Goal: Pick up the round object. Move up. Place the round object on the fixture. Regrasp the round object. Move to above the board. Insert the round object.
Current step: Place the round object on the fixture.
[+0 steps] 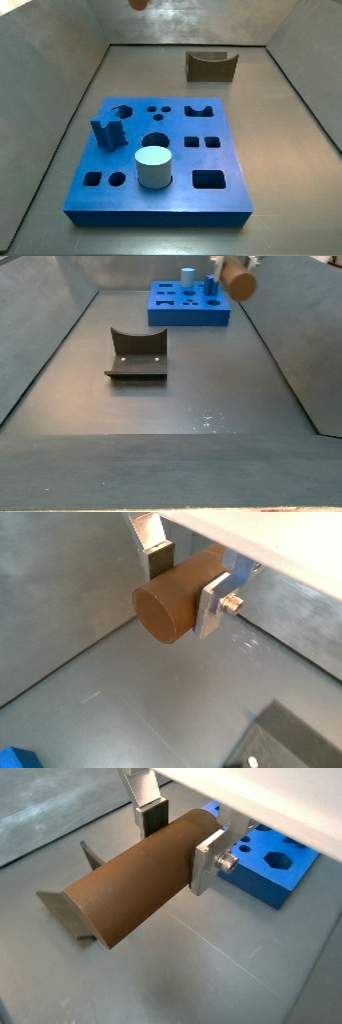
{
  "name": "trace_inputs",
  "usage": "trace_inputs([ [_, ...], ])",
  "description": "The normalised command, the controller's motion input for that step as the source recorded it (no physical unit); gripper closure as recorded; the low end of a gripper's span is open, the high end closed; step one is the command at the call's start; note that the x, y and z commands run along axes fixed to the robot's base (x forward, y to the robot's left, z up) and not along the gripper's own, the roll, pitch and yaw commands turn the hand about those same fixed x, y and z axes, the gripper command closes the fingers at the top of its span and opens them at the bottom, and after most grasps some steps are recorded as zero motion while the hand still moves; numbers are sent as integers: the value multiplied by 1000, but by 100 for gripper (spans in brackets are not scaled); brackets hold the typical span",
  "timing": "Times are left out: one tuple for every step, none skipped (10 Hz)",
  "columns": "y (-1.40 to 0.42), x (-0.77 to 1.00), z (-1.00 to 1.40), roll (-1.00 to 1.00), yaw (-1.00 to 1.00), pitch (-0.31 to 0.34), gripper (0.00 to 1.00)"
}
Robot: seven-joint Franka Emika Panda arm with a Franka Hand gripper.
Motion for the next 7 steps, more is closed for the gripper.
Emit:
trace_inputs([
  [-78,1000,-48,89,-202,38,100],
  [-56,1000,-50,90,-126,52,100],
  [-46,1000,-52,82,-93,62,100],
  [-37,1000,-49,80,-68,69,100],
  [104,1000,-23,-1000,69,38,100],
  [111,1000,-20,-1000,71,40,100],
  [113,1000,-19,-1000,50,48,100],
])
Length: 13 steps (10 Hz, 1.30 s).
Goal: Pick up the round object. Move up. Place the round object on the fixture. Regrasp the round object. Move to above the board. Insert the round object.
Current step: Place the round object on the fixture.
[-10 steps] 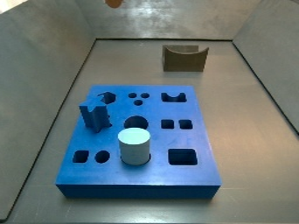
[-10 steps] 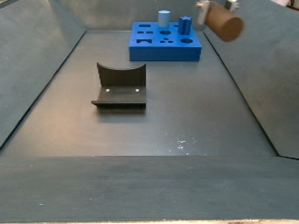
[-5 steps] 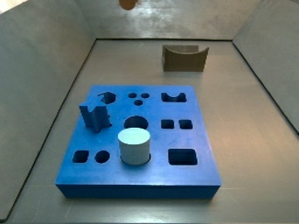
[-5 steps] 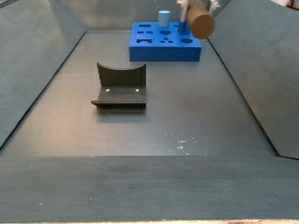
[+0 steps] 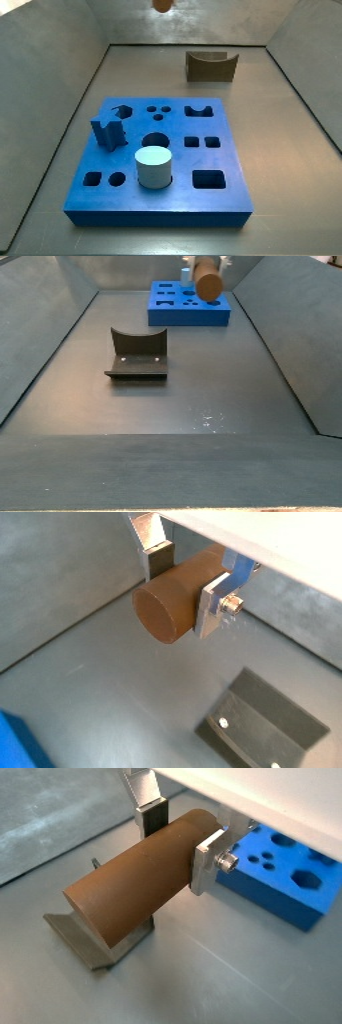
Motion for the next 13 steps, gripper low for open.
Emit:
trace_inputs([
  [110,1000,-18,-1000,40,57,100],
  [98,1000,-17,-1000,33,70,100],
  [93,1000,-13,-1000,22,88,100],
  [91,1000,-13,-1000,12,99,100],
  [91,1000,-15,-1000,4,105,100],
  [86,1000,-16,-1000,-11,117,100],
  [79,1000,-18,-1000,-27,129,100],
  [76,1000,-19,-1000,-38,137,100],
  [76,1000,-23,-1000,-47,144,100],
  [67,890,-24,-1000,-69,156,100],
  [56,763,-22,-1000,-90,166,100],
  [53,667,-19,-1000,-109,175,100],
  [50,606,-20,-1000,-121,178,100],
])
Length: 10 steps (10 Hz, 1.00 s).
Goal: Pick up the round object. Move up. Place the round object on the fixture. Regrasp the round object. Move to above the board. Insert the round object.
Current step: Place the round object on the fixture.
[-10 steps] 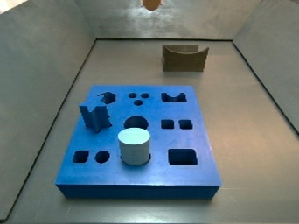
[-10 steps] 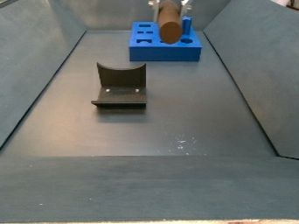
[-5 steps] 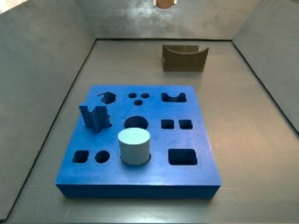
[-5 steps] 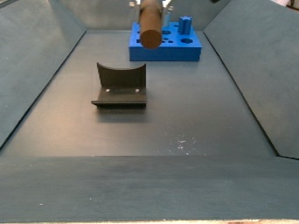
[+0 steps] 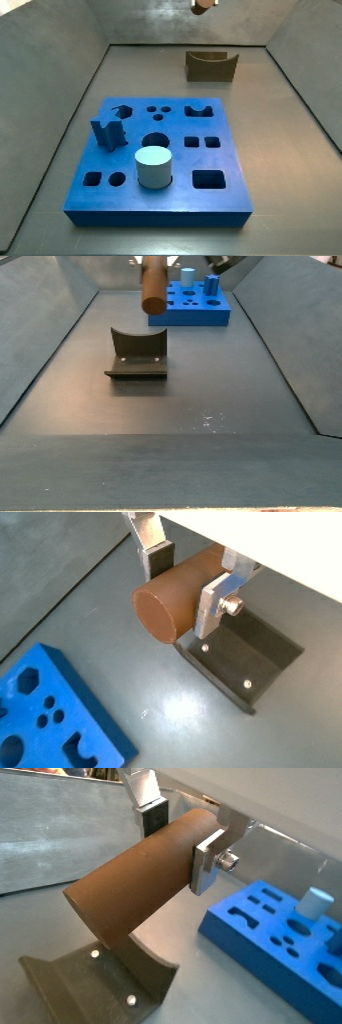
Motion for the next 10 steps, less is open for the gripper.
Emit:
trace_inputs([
  [43,485,-20,-1000,-147,188,100],
  [48,364,-18,-1000,-181,196,100],
  [53,279,-21,-1000,-214,199,100],
  [53,224,-20,-897,-159,182,100],
  [49,124,-19,-646,-148,122,100],
  [41,62,-10,-488,-146,74,100],
  [36,36,-11,-350,-145,3,100],
  [133,117,-1000,-1000,-47,232,100],
  [137,125,-1000,-1000,-58,233,100],
  [140,131,-1000,-1000,-78,257,100],
])
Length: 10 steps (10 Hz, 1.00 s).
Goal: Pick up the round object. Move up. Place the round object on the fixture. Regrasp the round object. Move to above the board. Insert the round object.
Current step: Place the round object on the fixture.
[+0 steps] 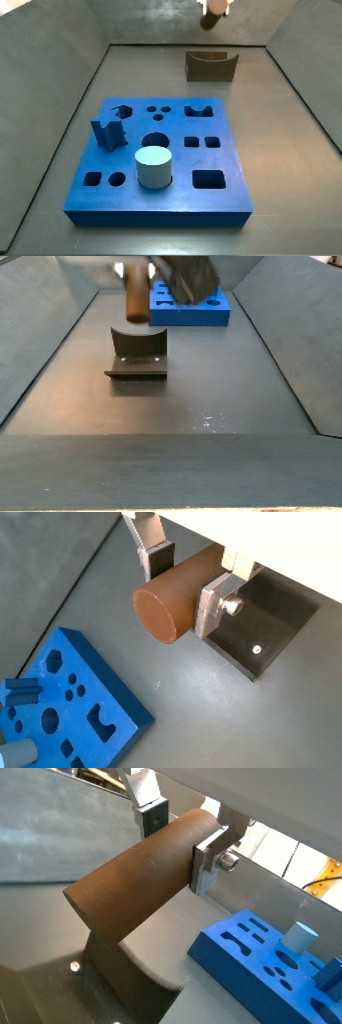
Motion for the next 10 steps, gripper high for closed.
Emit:
trace_inputs([
  [132,146,-1000,-1000,-123,320,100],
  [136,153,-1000,-1000,-173,339,100],
  [142,158,-1000,-1000,-241,339,100],
  [142,172,-1000,-821,-225,279,100],
  [141,179,-1000,-631,-237,217,100],
  [127,174,-933,-492,-247,147,100],
  [91,134,-684,-381,-242,57,100],
  [74,109,-494,-336,-223,-5,100],
  [68,96,-386,-311,-208,-36,100],
  [79,71,-295,-246,-171,-93,100],
])
